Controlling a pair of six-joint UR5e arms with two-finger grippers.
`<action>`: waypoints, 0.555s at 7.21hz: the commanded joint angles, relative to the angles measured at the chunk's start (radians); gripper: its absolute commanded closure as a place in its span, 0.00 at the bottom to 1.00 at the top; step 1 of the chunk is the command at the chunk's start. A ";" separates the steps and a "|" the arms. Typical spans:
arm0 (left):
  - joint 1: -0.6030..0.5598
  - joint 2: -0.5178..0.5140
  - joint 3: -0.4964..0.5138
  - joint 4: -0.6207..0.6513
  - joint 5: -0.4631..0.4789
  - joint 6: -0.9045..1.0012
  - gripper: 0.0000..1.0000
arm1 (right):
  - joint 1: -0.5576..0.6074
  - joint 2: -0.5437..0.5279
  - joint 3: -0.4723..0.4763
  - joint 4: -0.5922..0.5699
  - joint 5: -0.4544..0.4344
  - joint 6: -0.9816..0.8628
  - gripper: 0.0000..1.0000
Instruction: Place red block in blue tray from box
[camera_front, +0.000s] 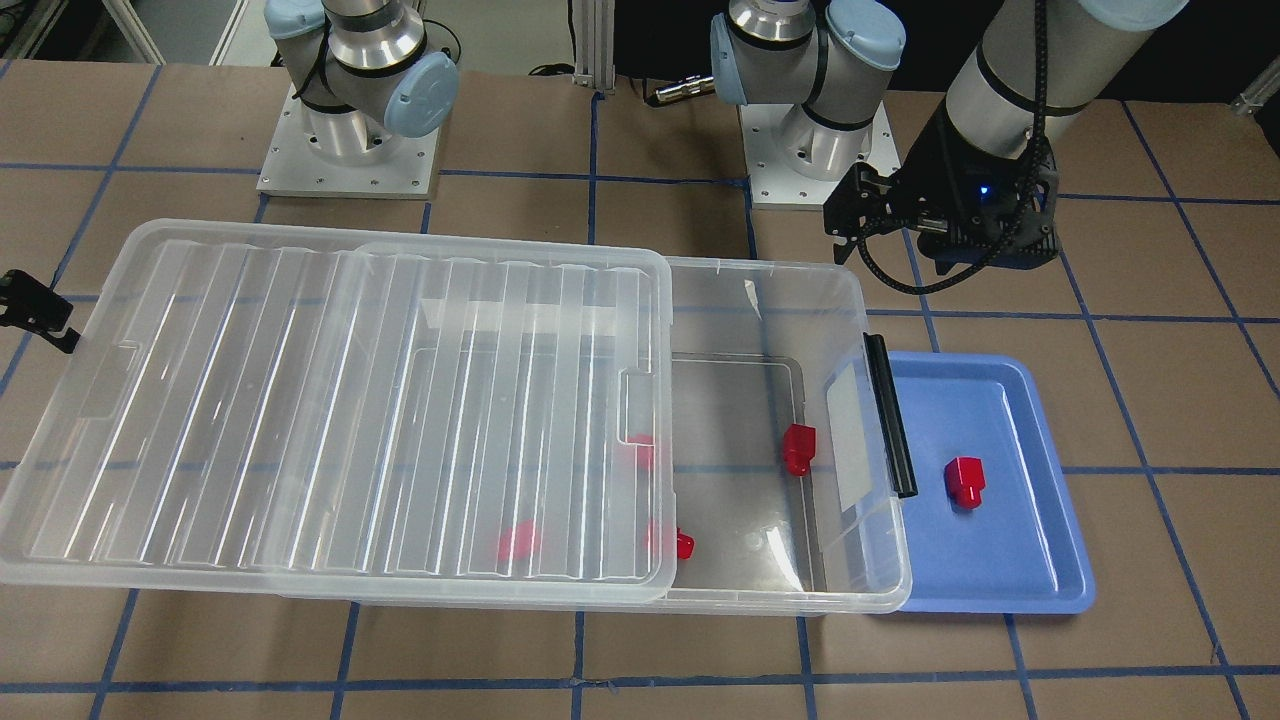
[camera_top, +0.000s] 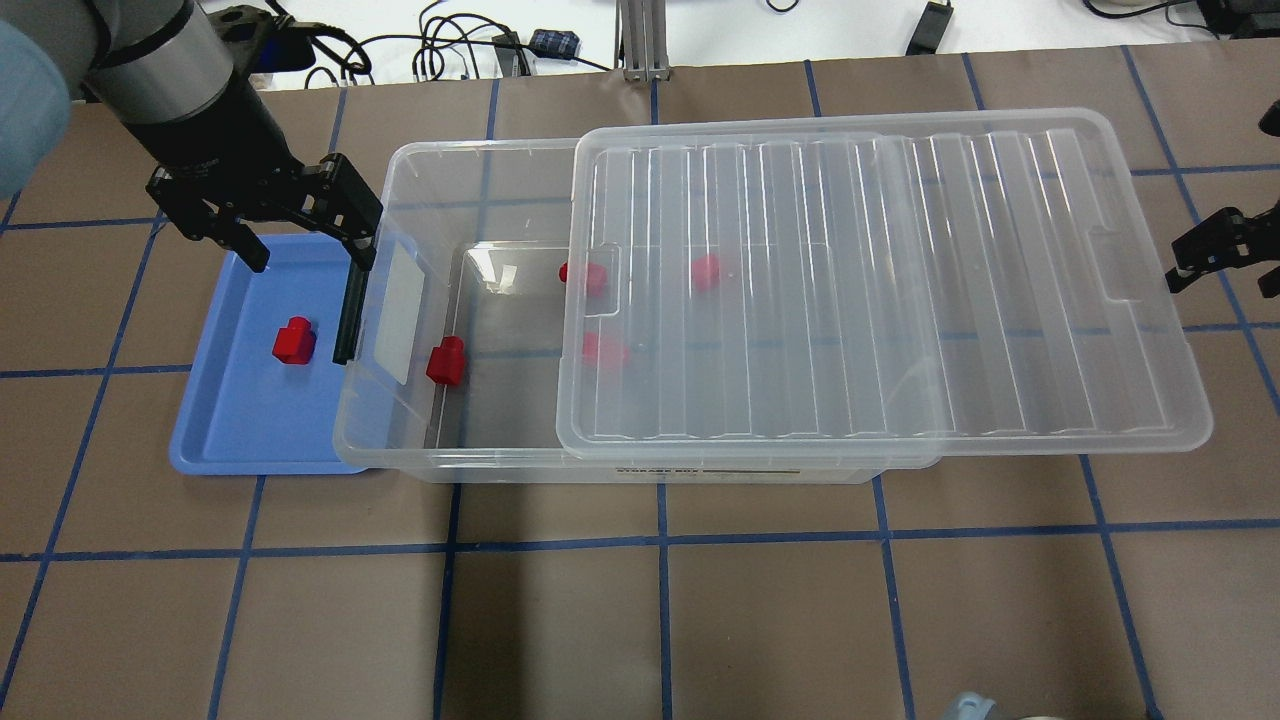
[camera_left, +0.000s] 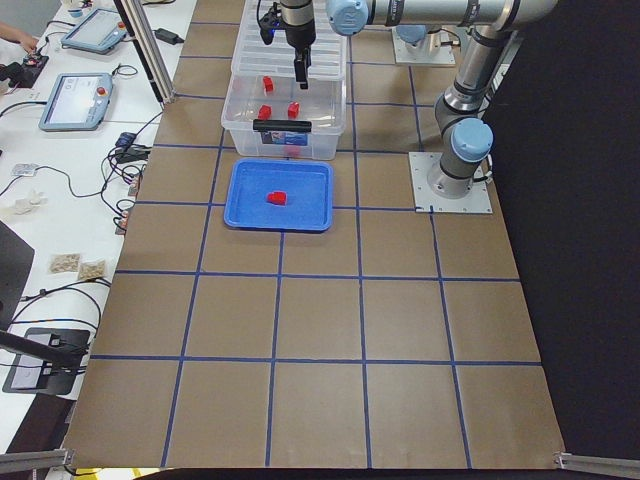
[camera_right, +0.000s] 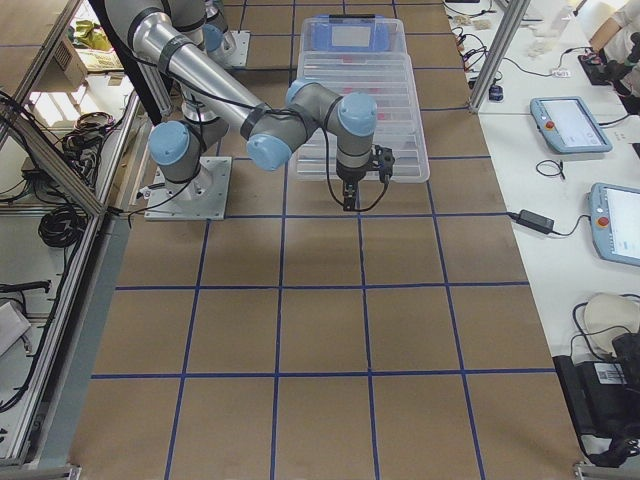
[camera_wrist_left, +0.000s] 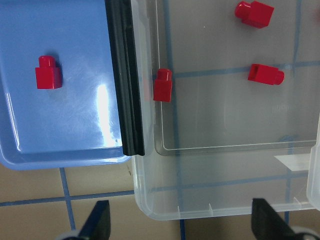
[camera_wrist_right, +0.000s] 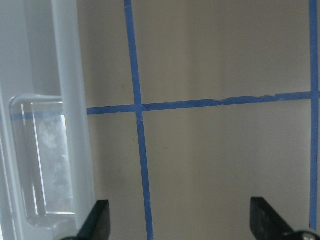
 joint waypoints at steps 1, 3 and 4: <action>0.000 0.000 0.000 -0.001 -0.001 -0.005 0.00 | 0.033 -0.014 0.023 -0.002 0.007 0.028 0.00; 0.000 0.000 0.000 -0.001 0.001 -0.005 0.00 | 0.132 -0.014 0.029 -0.014 0.007 0.143 0.00; -0.001 0.000 0.000 -0.002 0.005 -0.005 0.00 | 0.172 -0.014 0.029 -0.014 0.007 0.178 0.00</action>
